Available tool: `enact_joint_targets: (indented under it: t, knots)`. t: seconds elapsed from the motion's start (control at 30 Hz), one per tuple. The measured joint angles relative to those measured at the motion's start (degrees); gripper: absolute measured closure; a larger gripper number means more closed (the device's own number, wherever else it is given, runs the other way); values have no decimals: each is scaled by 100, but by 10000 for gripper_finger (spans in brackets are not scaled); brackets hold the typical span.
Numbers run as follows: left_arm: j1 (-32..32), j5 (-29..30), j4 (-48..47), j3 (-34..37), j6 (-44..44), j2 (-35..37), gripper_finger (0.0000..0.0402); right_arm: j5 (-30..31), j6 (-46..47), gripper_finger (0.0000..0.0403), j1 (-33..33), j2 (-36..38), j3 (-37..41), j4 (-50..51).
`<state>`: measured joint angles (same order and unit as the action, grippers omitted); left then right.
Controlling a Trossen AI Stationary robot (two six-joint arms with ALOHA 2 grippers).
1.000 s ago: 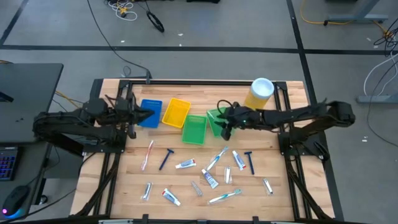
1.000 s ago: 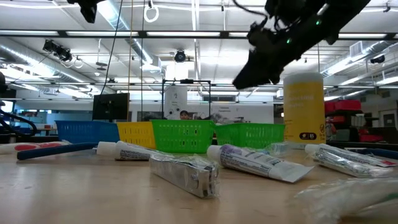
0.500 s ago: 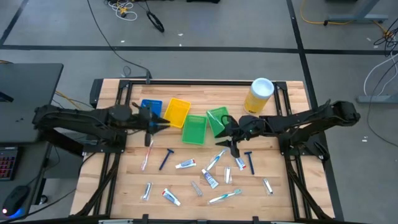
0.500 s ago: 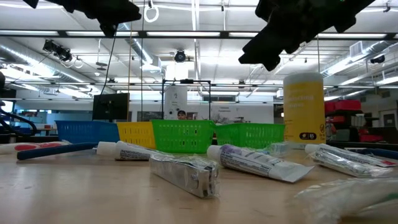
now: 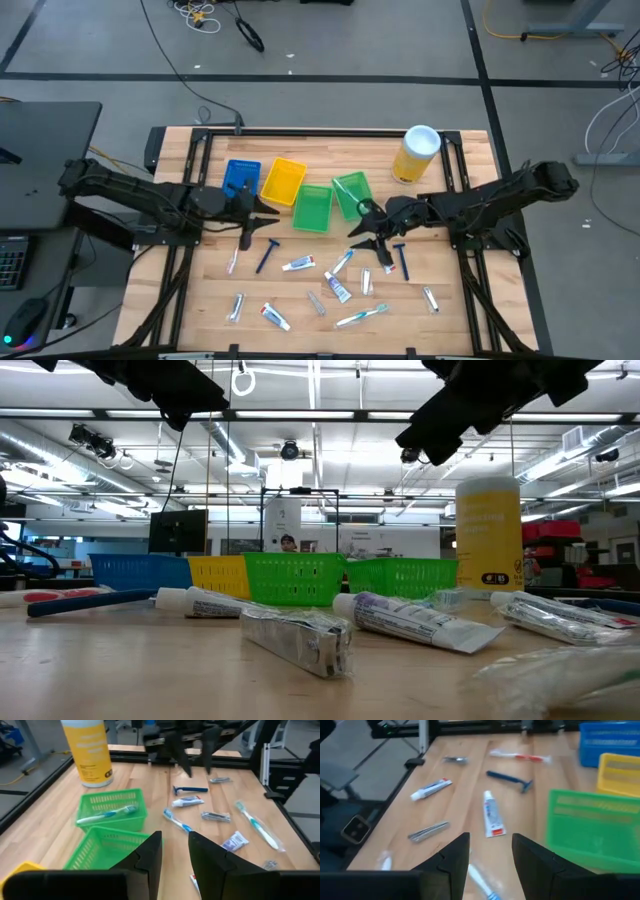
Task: Pick & Place Travel size toiletries
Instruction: Put the blue toothbrush into the right green bin
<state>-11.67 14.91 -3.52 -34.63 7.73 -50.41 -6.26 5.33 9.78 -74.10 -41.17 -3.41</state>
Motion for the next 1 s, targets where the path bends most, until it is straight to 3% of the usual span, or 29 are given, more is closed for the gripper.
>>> enact_joint_targets:
  t: [0.4,0.63,1.0]
  knots:
    - [-2,246,45,0,15,2,297,-12,436,245,422,-934,4,-67]
    - [-1,246,58,-2,13,4,297,-37,-12,233,369,-1444,4,-42]
    - [-1,245,67,-2,210,4,297,56,-961,179,220,-2057,4,-196]
